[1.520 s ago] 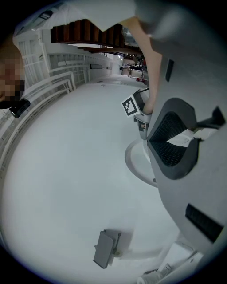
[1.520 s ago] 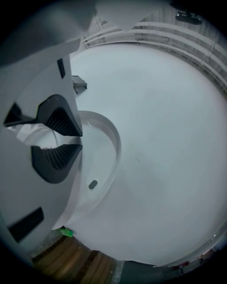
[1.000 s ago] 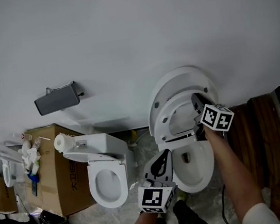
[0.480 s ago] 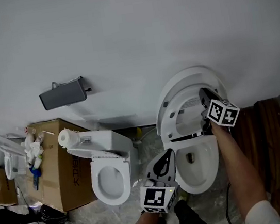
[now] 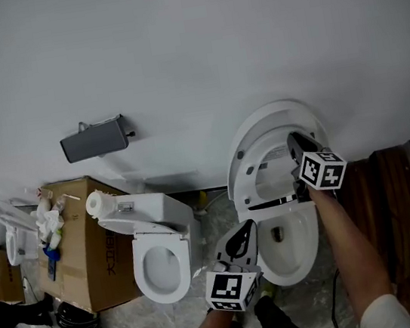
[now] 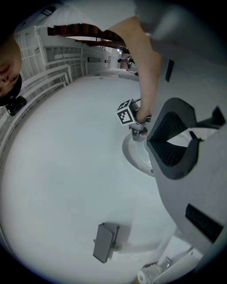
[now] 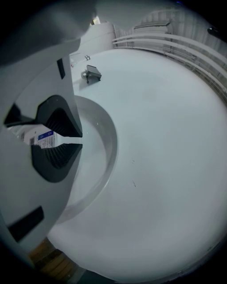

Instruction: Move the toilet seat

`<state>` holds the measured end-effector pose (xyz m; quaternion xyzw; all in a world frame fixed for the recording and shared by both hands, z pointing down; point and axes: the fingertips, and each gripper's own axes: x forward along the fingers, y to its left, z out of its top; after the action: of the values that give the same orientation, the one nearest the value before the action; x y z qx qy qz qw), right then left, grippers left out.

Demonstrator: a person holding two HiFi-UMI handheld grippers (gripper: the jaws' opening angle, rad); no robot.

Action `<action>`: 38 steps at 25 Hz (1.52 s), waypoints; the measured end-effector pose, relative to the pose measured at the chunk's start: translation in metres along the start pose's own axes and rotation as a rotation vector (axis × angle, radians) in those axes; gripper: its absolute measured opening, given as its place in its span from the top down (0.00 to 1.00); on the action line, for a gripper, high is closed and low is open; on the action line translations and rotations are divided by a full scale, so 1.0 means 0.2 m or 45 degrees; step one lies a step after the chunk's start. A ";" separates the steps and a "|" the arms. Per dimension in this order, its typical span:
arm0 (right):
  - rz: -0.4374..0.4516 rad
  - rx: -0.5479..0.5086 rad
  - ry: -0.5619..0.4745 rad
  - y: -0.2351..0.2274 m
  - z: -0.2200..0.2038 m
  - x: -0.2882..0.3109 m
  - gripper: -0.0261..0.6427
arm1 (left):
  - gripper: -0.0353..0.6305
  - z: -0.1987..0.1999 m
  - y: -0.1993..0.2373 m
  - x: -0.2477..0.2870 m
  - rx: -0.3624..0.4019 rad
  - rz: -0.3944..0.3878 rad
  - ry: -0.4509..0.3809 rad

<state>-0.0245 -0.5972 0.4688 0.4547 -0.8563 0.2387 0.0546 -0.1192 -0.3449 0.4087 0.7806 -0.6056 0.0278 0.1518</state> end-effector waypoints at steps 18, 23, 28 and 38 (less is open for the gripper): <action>0.007 -0.250 -0.070 0.64 -0.07 -0.94 0.93 | 0.94 0.17 -0.19 -0.20 -0.022 -0.160 0.011; -0.007 -0.264 -0.110 0.83 -0.05 -1.16 0.94 | 0.94 0.27 -0.28 -0.37 -0.001 -0.221 -0.004; -0.052 -0.297 -0.157 1.02 -0.05 -1.38 0.94 | 0.94 0.36 -0.30 -0.58 0.008 -0.258 -0.029; -0.079 -0.317 -0.229 1.38 -0.15 -1.70 0.94 | 0.94 0.38 -0.34 -0.97 0.055 -0.336 -0.076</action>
<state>-0.0534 -0.1964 0.2897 0.4902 -0.8663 0.0870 0.0409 -0.1168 -0.1689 0.2794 0.8572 -0.5010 -0.0028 0.1193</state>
